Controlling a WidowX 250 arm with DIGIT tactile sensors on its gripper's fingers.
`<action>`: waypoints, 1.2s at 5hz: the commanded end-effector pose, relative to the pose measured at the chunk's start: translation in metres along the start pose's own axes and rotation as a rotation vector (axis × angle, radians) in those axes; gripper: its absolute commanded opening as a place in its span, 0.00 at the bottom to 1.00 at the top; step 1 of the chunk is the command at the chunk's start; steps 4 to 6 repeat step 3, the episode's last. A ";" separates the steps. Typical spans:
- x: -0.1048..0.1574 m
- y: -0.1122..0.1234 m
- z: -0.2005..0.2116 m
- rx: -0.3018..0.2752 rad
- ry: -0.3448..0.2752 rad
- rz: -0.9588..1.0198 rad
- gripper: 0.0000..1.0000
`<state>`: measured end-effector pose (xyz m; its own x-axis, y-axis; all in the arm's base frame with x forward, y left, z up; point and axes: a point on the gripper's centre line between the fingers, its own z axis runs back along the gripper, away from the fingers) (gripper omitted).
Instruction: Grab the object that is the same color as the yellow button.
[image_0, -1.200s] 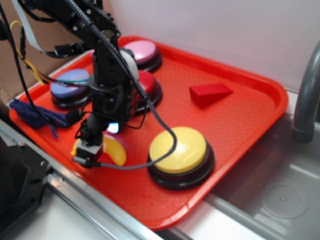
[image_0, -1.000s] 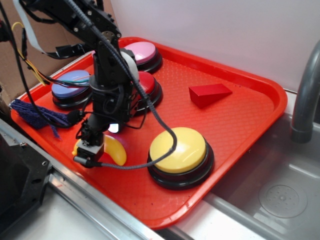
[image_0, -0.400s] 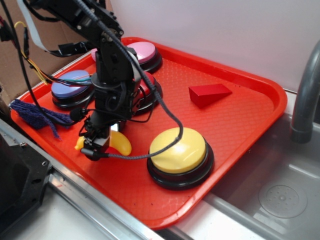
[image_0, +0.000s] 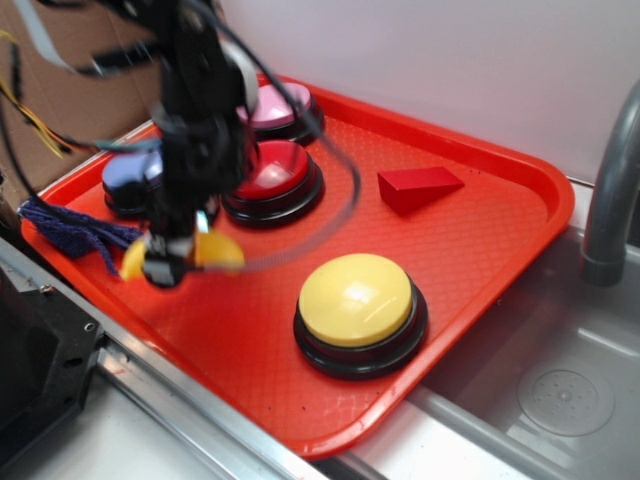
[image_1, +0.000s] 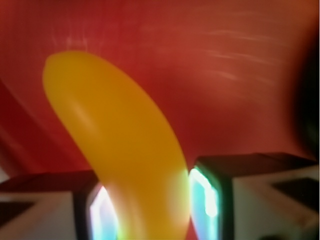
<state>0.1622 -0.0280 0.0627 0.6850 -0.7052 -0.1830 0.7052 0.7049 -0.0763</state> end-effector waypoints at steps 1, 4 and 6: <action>-0.068 0.000 0.091 -0.065 -0.280 0.461 0.00; -0.076 -0.016 0.190 -0.011 -0.286 0.500 0.00; -0.076 -0.016 0.190 -0.011 -0.286 0.500 0.00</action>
